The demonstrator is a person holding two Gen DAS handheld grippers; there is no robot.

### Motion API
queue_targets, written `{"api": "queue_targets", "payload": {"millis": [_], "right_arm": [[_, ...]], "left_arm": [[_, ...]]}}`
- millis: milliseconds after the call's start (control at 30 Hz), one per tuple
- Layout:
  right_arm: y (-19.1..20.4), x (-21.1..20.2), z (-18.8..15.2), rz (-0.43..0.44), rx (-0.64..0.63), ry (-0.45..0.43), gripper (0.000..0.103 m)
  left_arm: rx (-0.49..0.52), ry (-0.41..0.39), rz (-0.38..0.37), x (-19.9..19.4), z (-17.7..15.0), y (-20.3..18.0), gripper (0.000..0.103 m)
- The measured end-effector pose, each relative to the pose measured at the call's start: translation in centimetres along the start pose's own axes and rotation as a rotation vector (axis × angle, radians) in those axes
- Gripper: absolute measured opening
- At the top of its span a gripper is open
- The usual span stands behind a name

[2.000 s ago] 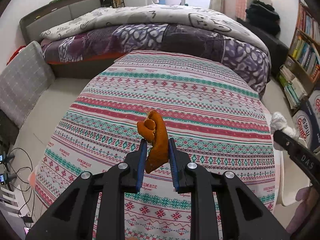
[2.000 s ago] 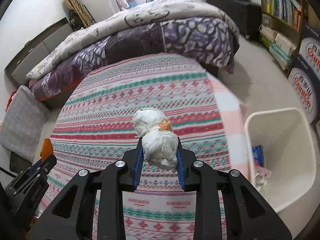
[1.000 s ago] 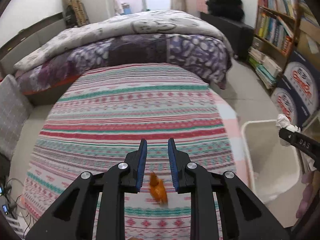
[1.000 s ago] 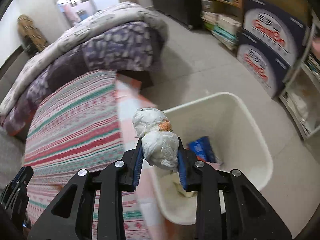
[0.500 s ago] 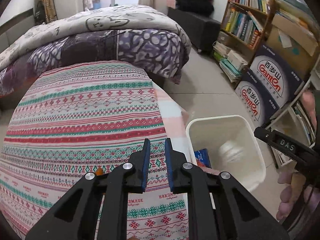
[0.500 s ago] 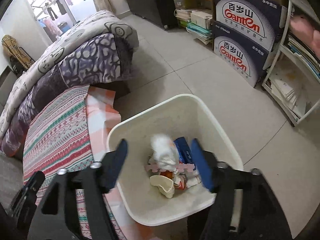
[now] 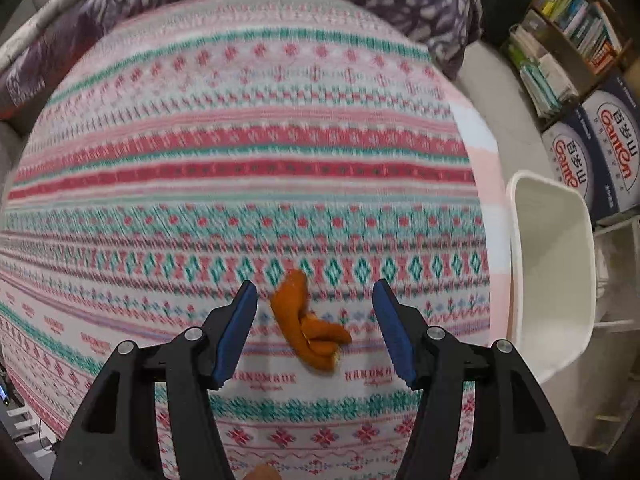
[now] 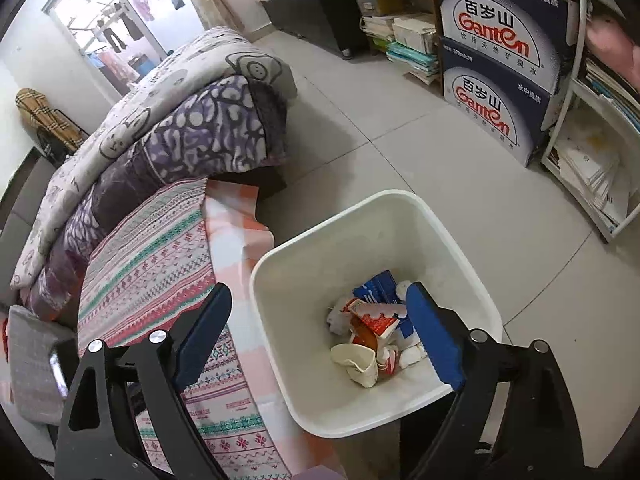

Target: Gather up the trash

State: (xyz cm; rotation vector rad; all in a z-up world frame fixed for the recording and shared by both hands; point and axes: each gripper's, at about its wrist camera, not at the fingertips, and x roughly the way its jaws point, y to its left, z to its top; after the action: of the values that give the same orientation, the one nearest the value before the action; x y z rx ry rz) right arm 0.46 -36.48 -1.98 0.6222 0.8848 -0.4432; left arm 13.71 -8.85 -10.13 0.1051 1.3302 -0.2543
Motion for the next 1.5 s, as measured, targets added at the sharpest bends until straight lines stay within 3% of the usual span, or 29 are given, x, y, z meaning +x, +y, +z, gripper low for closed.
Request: {"api": "queue_targets", "payload": {"millis": [200,333,433,500,567,700,733,800,867,900,967,1033,1067,1167,1233,1300,1333,1400,1500], "right_arm": [[-0.7,0.2,-0.1,0.015,0.027,0.031,0.089],[-1.0,0.3,-0.1,0.014,0.036,0.039,0.089],[-1.4,0.1,0.1,0.016,0.048,0.036,0.089],[-1.8,-0.2,0.3,0.026,0.066,0.03,0.089],[-2.3,-0.7,0.8,0.043,0.09,0.016,0.089],[-3.2,-1.7,1.6,0.056,0.122,-0.011,0.089],[-3.5,-1.9,1.7,0.058,0.132,-0.017,0.089],[-3.9,-2.2,2.0,0.061,0.147,-0.027,0.089],[-4.2,-2.7,2.1,0.062,0.158,-0.042,0.089],[-4.1,-2.8,2.2,0.061,0.156,-0.05,0.089],[-3.6,-3.5,2.1,0.042,0.124,-0.086,0.089],[-2.4,-4.1,1.9,0.019,0.063,-0.128,0.089],[-1.4,-4.7,1.6,0.0,0.015,-0.158,0.089],[1.1,-6.6,0.3,-0.04,-0.097,-0.246,0.089],[2.5,-8.5,-1.3,-0.079,-0.14,-0.346,0.096],[3.9,-10.5,-3.6,-0.099,-0.189,-0.47,0.096],[4.2,-11.1,-4.4,-0.1,-0.21,-0.499,0.096],[5.2,-11.7,-6.1,-0.098,-0.254,-0.531,0.096],[5.6,-10.9,-8.3,-0.071,-0.236,-0.502,0.096]], "left_arm": [[-0.106,0.042,0.064,1.6,-1.5,0.5,0.056],[-0.168,-0.005,0.073,1.1,-1.4,0.5,0.025],[-0.135,-0.006,0.07,1.0,-1.4,-0.7,0.021],[-0.102,-0.004,0.029,0.7,-1.3,-2.0,0.02],[-0.056,-0.016,-0.024,-0.2,-1.2,-3.4,0.02],[0.107,-0.071,-0.211,-3.7,-0.8,-8.7,0.023],[0.133,-0.092,-0.258,-4.8,-0.8,-10.1,0.038],[0.145,-0.139,-0.308,-6.5,-0.6,-11.4,0.056],[0.15,-0.174,-0.343,-8.0,-0.5,-12.1,0.056],[0.154,-0.188,-0.337,-8.6,-0.4,-12.0,0.056],[0.185,-0.247,-0.256,-9.5,-0.9,-12.4,0.057],[0.238,-0.359,-0.101,-11.3,-2.4,-12.0,0.063],[0.246,-0.397,-0.06,-11.9,-2.4,-11.7,0.068],[0.223,-0.61,0.115,-15.8,-5.0,-9.8,0.084],[0.202,-0.745,0.196,-17.5,-6.6,-8.8,0.096],[0.178,-0.91,0.278,-19.4,-9.1,-7.3,0.096],[0.171,-0.947,0.296,-19.8,-9.8,-6.7,0.097],[0.164,-0.927,0.305,-19.9,-10.6,-5.0,0.097],[0.105,-0.881,0.272,-19.4,-11.6,-2.8,0.097]]}}
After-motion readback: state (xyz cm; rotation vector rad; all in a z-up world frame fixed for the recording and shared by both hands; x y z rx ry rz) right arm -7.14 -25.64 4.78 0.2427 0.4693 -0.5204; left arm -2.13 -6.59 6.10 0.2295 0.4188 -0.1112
